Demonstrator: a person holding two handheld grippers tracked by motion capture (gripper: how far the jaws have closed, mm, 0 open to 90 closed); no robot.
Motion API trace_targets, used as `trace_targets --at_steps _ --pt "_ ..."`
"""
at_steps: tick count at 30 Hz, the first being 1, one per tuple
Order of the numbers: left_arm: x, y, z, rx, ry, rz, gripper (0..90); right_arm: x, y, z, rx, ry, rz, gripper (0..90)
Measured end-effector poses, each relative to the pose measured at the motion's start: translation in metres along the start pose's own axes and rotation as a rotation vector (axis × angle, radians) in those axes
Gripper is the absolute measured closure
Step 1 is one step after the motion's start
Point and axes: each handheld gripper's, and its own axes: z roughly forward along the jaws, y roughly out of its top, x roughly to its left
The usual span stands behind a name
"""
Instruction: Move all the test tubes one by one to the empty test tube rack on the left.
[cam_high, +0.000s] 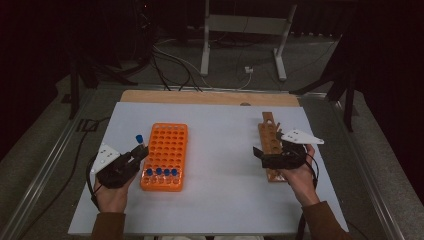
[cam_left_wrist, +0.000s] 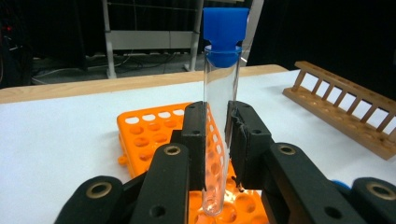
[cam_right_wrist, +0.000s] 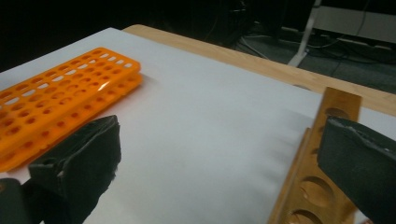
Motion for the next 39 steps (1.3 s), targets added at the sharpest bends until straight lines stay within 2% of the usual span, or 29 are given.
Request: trace_targets --at_steps 15,28,31,39 --pt "0.003 -0.020 -0.010 0.021 0.008 0.001 78.3 -0.006 -0.013 -0.010 -0.002 -0.018 0.011 0.2" --pt "0.005 -0.039 -0.014 0.076 -0.018 -0.008 78.3 -0.008 -0.022 -0.014 0.005 -0.028 0.019 0.2" --pt "0.006 -0.045 -0.014 0.089 -0.027 -0.023 78.4 -0.008 -0.024 -0.015 0.002 -0.032 0.025 0.2" --pt "0.000 -0.053 -0.011 0.171 -0.016 0.030 78.4 -0.010 -0.031 -0.015 0.006 -0.031 0.032 0.2"
